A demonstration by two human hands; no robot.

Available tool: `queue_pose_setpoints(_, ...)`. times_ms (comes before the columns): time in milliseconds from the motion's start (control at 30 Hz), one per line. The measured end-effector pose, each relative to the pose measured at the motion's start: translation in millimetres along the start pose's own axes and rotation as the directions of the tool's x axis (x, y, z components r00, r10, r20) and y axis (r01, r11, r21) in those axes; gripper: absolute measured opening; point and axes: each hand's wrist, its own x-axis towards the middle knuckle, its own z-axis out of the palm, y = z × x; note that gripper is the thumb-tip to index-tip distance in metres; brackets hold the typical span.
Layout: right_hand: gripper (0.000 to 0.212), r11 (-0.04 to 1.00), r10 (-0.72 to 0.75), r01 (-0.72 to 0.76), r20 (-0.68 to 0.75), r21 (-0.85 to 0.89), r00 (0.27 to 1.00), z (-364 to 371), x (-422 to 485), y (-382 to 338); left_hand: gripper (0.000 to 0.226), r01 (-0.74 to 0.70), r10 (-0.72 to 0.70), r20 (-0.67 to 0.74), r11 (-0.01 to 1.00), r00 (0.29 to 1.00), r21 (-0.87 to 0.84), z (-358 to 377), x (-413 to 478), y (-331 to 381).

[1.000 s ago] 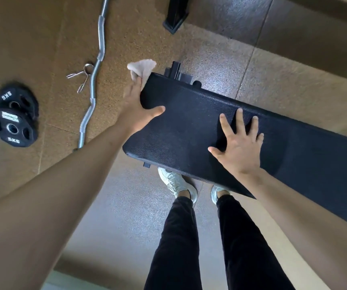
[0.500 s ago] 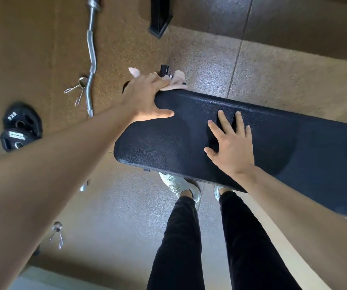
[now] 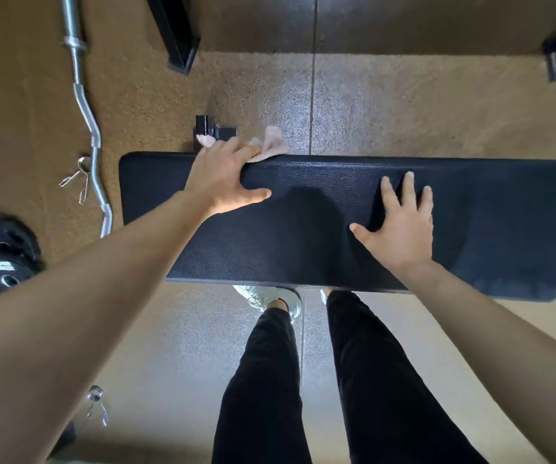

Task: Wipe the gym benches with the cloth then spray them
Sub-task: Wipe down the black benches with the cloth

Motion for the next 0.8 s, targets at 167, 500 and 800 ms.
queue_pose_setpoints(167,0.106,0.988,-0.103,0.109,0.063,-0.109,0.993,6.7,-2.2,14.3,0.087,-0.014,0.014,0.012,1.000,1.000,0.006,3.8,5.7,42.6)
queue_pose_setpoints(500,0.097,0.983,-0.177,0.180,0.069,-0.039,0.982,3.1,-5.0,29.2,0.099,-0.143,0.137,0.122,0.989,0.983,0.037,5.6,28.3,96.5)
queue_pose_setpoints(800,0.056,0.907,-0.084,0.101,-0.060,0.408,0.995,-22.4,-16.3,96.9,0.099,-0.288,0.277,0.207,0.957,0.938,0.028,10.9,53.5,145.5)
